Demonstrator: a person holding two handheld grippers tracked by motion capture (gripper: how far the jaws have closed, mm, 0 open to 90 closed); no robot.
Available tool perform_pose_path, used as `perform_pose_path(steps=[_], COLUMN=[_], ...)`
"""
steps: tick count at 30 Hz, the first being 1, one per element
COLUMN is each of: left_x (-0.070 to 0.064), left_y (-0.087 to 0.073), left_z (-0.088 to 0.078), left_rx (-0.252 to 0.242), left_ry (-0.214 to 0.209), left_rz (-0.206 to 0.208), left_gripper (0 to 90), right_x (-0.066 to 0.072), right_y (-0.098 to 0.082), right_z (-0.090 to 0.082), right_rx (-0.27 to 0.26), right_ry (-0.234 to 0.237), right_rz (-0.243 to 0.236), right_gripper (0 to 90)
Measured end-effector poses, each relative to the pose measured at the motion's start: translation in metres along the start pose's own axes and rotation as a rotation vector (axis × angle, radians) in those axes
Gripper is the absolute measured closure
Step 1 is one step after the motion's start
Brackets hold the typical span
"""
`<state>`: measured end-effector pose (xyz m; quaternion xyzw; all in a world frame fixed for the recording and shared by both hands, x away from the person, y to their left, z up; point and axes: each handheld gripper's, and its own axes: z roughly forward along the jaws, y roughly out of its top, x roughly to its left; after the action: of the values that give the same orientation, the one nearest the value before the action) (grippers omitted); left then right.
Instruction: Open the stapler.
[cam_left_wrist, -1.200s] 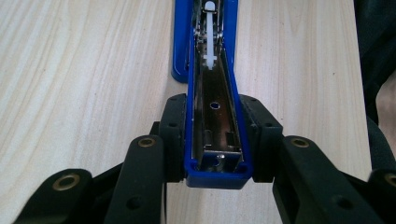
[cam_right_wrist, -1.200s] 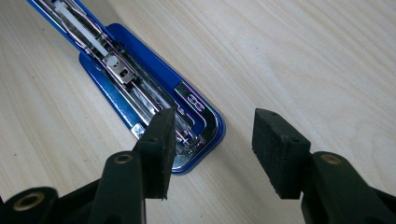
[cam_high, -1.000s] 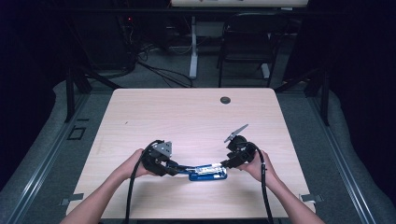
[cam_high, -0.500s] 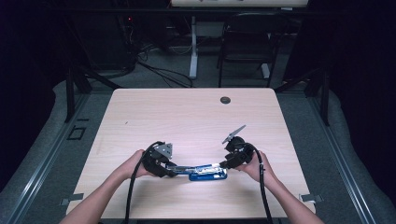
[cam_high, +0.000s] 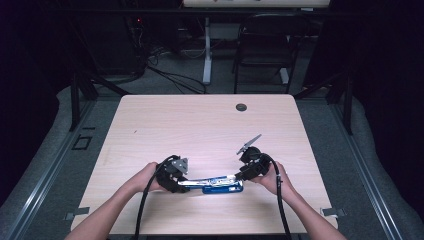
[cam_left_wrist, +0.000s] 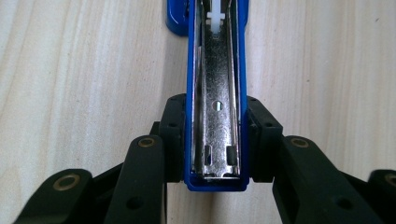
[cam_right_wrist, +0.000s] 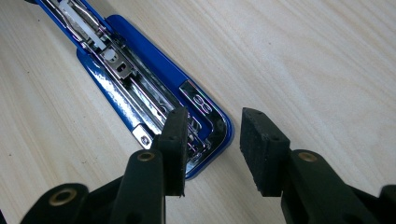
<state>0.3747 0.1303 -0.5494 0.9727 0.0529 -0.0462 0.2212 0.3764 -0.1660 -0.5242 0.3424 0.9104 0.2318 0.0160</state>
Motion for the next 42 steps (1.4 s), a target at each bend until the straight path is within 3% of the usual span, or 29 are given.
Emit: perform_pose_path(steps=[1,5,15,22,33,36,42], left_x=[-0.001,0.001,0.003,0.005,0.006,0.005,0.005], left_y=[0.000,0.002,0.002,0.002,0.002,0.002,0.002], left_z=[0.002,0.002,0.004,0.004,0.003,0.003,0.003], left_rx=[0.004,0.026,0.027,0.026,0.020,0.022,0.025], left_ry=[0.027,-0.002,0.002,-0.001,-0.011,-0.005,-0.005], left_rz=[0.000,0.005,0.010,0.010,0.005,0.004,0.005], left_gripper=[65.6,65.6,65.5,65.4,65.2,65.1,65.2], right_x=[0.000,0.000,-0.001,-0.008,-0.031,-0.037,-0.048], right_y=[0.000,0.000,0.000,-0.003,-0.016,-0.022,-0.035], right_z=[0.000,0.001,-0.001,-0.013,-0.039,-0.046,-0.051], right_rx=[-0.001,-0.008,0.003,-0.046,-0.109,-0.110,-0.098], right_ry=[0.002,0.008,-0.004,-0.001,-0.072,-0.109,-0.133], right_rz=[0.001,0.011,0.005,0.055,0.156,0.184,0.230], right_gripper=[62.4,62.3,58.2,50.2,18.5,15.0,12.3])
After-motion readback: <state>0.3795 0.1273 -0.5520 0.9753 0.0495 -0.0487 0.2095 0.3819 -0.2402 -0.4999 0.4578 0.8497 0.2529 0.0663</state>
